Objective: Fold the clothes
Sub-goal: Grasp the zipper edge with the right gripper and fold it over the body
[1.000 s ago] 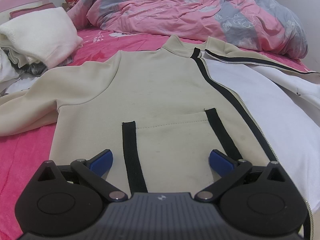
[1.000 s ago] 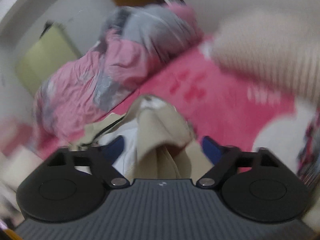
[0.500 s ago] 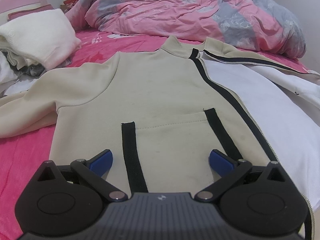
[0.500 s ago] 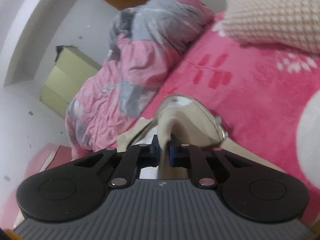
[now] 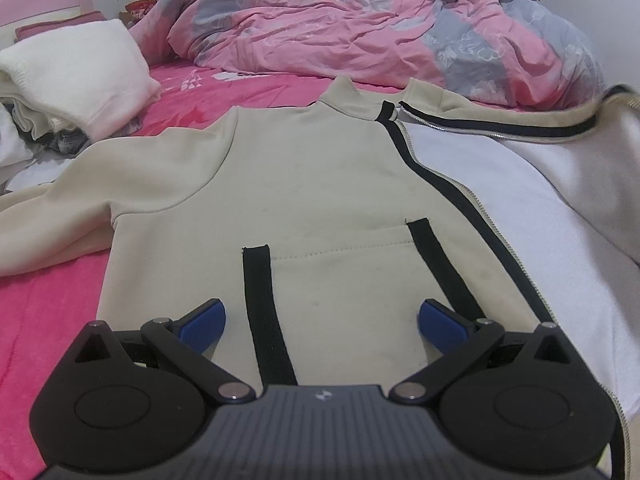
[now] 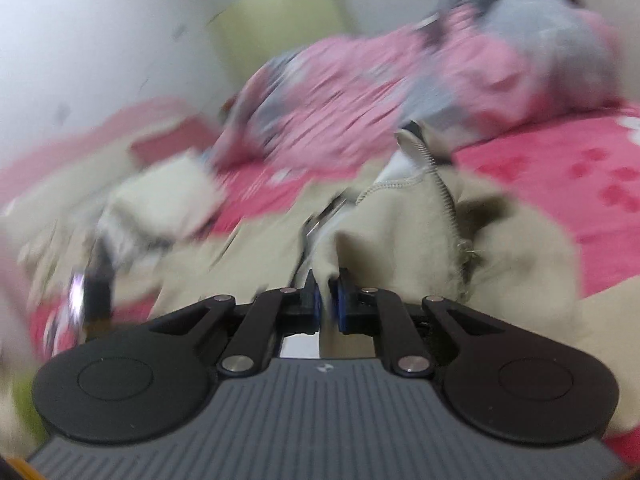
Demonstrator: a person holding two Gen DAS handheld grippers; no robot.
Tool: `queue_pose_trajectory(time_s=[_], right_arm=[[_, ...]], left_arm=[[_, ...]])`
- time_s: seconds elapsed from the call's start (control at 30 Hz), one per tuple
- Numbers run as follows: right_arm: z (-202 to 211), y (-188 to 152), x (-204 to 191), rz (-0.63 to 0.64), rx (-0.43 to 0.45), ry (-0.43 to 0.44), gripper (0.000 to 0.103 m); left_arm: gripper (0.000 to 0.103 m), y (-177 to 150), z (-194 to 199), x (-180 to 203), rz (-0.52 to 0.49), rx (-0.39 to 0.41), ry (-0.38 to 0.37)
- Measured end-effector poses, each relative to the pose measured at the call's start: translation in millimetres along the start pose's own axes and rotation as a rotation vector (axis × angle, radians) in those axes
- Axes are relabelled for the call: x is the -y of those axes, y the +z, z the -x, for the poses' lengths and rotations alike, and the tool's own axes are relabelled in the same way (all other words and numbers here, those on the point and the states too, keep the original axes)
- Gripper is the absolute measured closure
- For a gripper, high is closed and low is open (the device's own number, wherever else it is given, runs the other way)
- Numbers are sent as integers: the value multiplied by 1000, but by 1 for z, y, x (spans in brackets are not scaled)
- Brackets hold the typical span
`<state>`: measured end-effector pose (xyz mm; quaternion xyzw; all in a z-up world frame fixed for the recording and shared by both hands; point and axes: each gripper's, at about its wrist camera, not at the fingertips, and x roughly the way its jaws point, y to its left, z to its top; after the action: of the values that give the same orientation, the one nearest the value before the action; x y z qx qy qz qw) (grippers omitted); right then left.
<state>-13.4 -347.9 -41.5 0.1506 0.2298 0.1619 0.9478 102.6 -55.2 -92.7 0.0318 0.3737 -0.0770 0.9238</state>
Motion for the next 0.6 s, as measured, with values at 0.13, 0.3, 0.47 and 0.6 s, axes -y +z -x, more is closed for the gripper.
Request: queue_pose_trajectory(time_s=[0.13, 0.3, 0.47, 0.6], right_arm=[[-21, -33, -33, 142, -158, 26, 96], [-35, -61, -49, 229, -243, -45, 94], [-19, -52, -49, 192, -215, -31, 70], [-12, -39, -38, 129, -155, -17, 55]], left_arm=[[0, 0, 0, 0, -3, 4, -1], [0, 3, 3, -4, 0, -5, -23], [0, 5, 9, -5, 15, -4, -55], [0, 0, 9, 2, -22, 3, -51]])
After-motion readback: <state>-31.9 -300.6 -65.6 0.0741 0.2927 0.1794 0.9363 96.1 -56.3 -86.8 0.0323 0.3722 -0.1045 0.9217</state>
